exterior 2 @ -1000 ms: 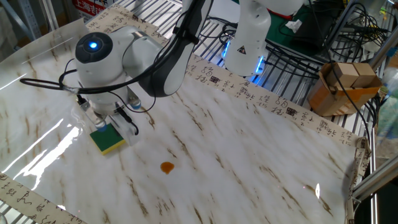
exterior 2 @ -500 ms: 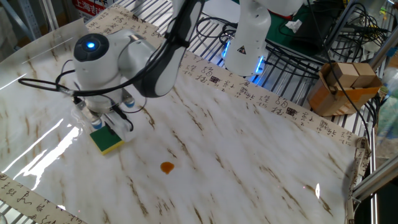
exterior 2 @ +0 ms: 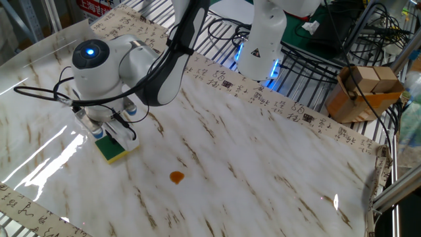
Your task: Clean the tabletop with a sponge
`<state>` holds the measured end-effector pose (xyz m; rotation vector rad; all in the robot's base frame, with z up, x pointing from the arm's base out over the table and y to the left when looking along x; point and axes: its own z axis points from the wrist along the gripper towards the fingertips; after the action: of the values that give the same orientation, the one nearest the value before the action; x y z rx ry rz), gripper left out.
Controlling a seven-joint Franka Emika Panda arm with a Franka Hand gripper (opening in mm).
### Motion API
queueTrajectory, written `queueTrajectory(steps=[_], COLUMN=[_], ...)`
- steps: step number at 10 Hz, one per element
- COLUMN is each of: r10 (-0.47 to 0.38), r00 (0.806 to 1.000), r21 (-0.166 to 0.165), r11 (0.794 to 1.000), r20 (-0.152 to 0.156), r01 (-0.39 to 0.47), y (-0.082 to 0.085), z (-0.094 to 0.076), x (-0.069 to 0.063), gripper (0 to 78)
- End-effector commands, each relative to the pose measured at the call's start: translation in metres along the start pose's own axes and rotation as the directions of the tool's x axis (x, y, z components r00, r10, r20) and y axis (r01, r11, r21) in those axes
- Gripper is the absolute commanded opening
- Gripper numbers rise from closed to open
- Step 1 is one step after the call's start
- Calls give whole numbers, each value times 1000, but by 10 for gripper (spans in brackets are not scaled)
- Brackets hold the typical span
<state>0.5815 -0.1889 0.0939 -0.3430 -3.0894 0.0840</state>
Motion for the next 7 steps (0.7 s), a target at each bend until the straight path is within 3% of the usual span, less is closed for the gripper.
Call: queueTrajectory(steps=[1, 7], r10=[8, 24], r00=[1000, 1000], r21=[-5, -1], r11=[1000, 1000], r20=[1, 5], r01=[-8, -24], y=[2, 2], z=[4, 4], x=[-2, -2], gripper=[0, 0])
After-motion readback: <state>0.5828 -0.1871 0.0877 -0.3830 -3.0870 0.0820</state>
